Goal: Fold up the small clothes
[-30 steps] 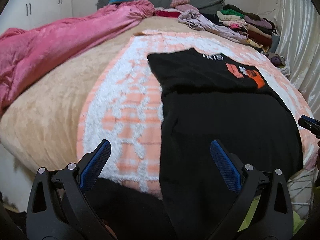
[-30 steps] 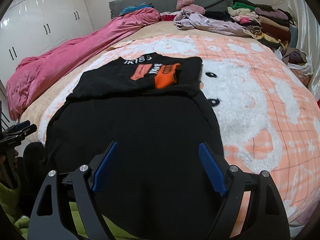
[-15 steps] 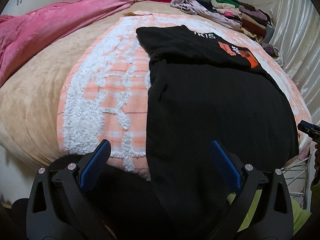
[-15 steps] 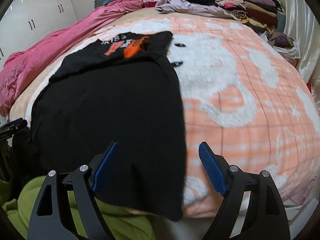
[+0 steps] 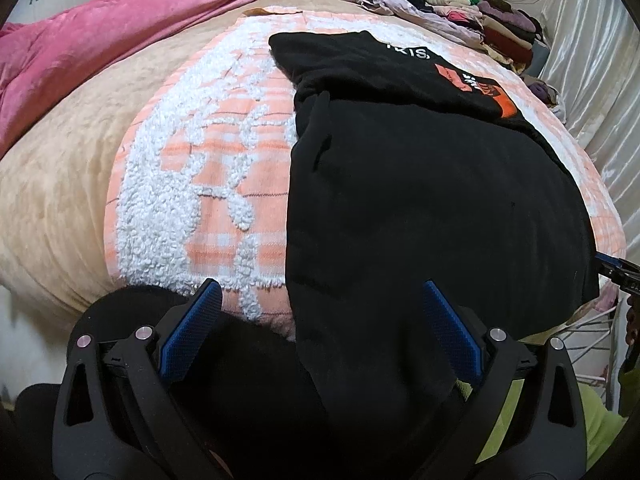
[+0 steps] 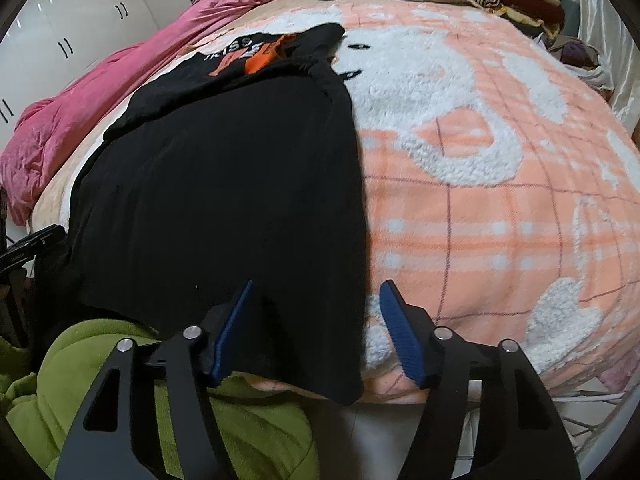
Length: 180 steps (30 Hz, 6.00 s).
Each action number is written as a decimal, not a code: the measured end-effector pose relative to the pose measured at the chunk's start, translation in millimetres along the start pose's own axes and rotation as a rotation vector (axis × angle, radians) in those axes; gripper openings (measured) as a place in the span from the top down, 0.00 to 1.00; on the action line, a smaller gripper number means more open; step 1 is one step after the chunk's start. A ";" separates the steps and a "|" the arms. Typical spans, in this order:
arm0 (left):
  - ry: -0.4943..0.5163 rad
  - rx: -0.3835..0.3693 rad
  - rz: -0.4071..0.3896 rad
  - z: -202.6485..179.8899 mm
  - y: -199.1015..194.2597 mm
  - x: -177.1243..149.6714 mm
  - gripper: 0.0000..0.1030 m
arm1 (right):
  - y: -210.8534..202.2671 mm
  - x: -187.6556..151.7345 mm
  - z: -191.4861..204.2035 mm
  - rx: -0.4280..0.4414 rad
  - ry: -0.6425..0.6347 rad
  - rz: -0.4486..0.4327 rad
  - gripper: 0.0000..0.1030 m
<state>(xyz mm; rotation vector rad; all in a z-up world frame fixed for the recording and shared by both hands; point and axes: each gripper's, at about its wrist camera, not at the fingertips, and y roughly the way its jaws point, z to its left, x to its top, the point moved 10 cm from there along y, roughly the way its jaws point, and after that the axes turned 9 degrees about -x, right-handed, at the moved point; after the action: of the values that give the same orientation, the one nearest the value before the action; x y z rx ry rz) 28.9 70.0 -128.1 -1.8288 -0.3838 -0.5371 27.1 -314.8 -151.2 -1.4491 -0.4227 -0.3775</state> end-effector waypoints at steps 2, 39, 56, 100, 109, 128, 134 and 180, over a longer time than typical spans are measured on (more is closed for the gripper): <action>-0.019 -0.001 0.006 6.1 2.5 -1.0 0.10 | 2.6 -1.5 -1.6 0.010 0.002 0.000 0.43; 0.010 -0.054 0.069 -9.2 18.7 -11.1 0.88 | -12.0 -5.1 1.3 0.155 0.015 -0.036 0.92; 0.010 -0.086 0.093 -19.2 23.4 -19.0 0.94 | 4.2 -7.0 1.6 0.175 0.016 0.003 0.87; -0.175 -0.225 -0.109 7.0 22.8 177.5 0.95 | 7.6 242.2 -6.9 0.317 0.178 -0.270 0.92; -0.257 -0.254 -0.079 29.1 52.4 185.4 0.94 | 50.7 256.6 -11.1 0.291 0.212 -0.220 0.92; -0.228 -0.221 -0.228 45.0 13.9 202.2 0.69 | 67.5 264.8 -9.3 0.251 0.203 -0.180 0.79; -0.090 -0.192 -0.233 13.7 -6.8 172.5 0.69 | 54.2 256.6 -24.2 0.155 0.199 -0.219 0.49; 0.148 -0.047 -0.186 -43.4 66.8 190.6 0.69 | 55.7 283.9 91.5 0.187 -0.137 -0.284 0.68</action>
<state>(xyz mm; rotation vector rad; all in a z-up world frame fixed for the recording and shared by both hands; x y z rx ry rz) 216.2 7.2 -67.7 -1.7947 -0.4464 -0.8106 296.7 -216.9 -52.5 -1.2386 -0.7596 -0.4539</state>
